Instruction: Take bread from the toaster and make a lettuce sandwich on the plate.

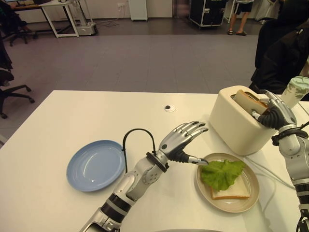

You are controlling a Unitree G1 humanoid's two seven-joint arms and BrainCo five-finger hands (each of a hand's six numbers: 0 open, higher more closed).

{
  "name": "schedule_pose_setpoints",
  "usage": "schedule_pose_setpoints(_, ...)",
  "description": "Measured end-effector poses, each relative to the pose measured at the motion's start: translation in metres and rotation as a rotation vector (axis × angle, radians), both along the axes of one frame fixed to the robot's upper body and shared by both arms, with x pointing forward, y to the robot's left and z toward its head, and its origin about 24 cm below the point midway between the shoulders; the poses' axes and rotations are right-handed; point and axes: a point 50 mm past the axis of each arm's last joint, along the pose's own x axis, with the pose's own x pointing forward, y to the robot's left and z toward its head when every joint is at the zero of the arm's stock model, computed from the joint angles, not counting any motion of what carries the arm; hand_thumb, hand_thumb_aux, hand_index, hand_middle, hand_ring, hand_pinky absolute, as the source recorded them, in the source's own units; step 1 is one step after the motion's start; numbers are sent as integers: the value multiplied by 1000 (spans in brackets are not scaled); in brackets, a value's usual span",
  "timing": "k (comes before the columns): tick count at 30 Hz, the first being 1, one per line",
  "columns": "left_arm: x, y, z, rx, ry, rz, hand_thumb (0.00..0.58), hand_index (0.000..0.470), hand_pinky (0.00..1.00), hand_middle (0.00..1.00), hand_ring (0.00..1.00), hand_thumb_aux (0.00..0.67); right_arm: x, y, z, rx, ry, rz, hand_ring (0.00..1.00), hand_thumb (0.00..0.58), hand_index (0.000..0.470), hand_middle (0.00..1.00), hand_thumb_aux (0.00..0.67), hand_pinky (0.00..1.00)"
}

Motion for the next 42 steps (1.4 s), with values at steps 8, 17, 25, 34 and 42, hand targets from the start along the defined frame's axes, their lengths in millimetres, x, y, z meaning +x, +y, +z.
schedule_pose_setpoints(8, -4, 13, -10, -5, 31, 51, 0, 0, 0, 0, 0, 0, -8, -1, 38, 128, -302, 33, 0, 580, 470, 0, 670, 0)
schedule_pose_setpoints(17, -15, 15, 4, -59, -25, 46, 0, 0, 0, 0, 0, 0, -32, -11, 91, 669, -427, 332, 0, 580, 470, 0, 670, 0)
schedule_pose_setpoints(25, -21, 15, 15, -90, -69, 43, 0, 0, 0, 0, 0, 0, -99, 16, -12, 707, 760, 732, 0, 580, 470, 0, 670, 0)
schedule_pose_setpoints(34, -27, 14, 15, -100, -59, 41, 0, 0, 0, 0, 0, 0, -108, 13, -64, 635, 949, 584, 0, 580, 470, 0, 670, 0)
schedule_pose_setpoints(42, -29, 11, 13, -106, -48, 32, 0, 0, 0, 0, 0, 0, -91, 8, -59, 605, 844, 522, 0, 580, 470, 0, 670, 0)
